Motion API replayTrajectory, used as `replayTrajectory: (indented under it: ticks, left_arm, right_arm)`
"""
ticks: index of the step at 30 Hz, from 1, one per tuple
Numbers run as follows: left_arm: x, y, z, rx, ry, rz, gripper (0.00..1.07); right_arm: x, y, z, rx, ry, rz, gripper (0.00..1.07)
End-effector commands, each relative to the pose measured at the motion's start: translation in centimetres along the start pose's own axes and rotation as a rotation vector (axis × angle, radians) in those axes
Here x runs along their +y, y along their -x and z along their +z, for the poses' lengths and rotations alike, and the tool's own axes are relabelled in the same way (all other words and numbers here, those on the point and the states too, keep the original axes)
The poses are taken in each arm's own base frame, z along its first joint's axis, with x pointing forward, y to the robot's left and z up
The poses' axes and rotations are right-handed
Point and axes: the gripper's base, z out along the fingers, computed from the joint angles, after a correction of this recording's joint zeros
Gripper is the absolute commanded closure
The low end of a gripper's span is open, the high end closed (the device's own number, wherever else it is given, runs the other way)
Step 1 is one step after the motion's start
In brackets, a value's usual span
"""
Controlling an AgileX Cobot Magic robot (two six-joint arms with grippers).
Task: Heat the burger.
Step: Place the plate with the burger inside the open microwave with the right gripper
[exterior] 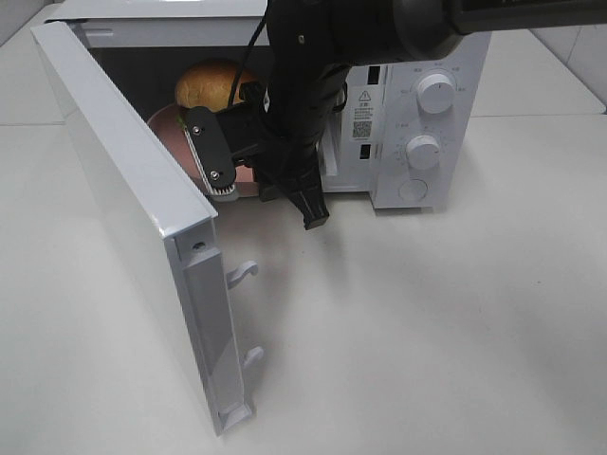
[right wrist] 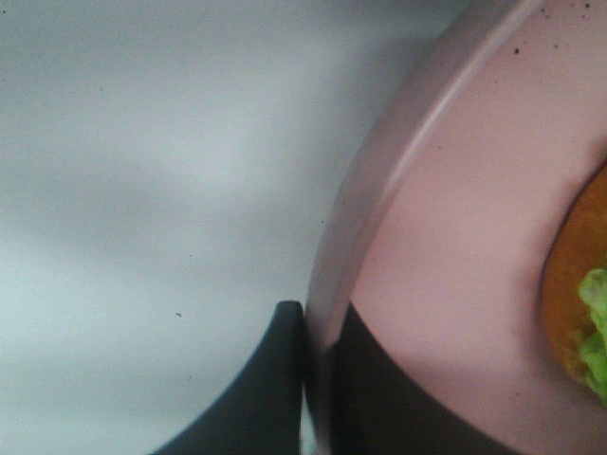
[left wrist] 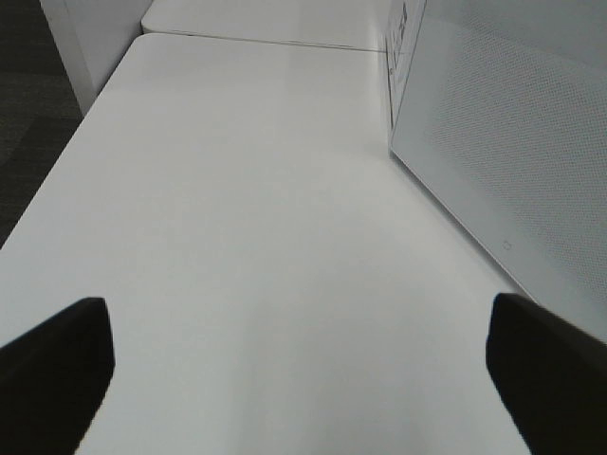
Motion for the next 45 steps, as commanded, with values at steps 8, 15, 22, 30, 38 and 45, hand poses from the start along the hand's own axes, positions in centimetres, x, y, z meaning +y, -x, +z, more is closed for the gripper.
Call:
replayTrajectory:
  ticks: [8, 15, 22, 30, 38, 45]
  left_arm:
    - [0.0, 0.0, -0.2, -0.022, -0.013, 0.0, 0.07]
    - [0.0, 0.0, -0.2, -0.022, -0.013, 0.0, 0.07]
    - [0.0, 0.0, -0.2, -0.022, -0.013, 0.0, 0.07]
    - [0.0, 0.0, -0.2, -0.022, -0.013, 0.0, 0.07]
    - [0.0, 0.0, -0.2, -0.022, -0.013, 0.0, 0.07]
    - [0.0, 0.0, -0.2, -0.022, -0.013, 0.0, 0.07]
  right_arm:
    - [-2.2, -0.9, -0.2, -0.001, -0.074, 0.018, 1.07]
    - [-3.6, -1.7, 0.1, 0.005, -0.083, 0.065, 1.07]
    - [-4.4, -2.0, 0.7, 0.008, -0.092, 0.082, 1.07]
    - [-5.1, -2.2, 1.8, 0.006, -0.1, 0.095, 1.07]
    - [-6.0, -2.4, 2.8, 0.001, -0.119, 0.105, 1.07]
    - [-6.2, -2.2, 3.7, -0.006, -0.12, 0.112, 1.07]
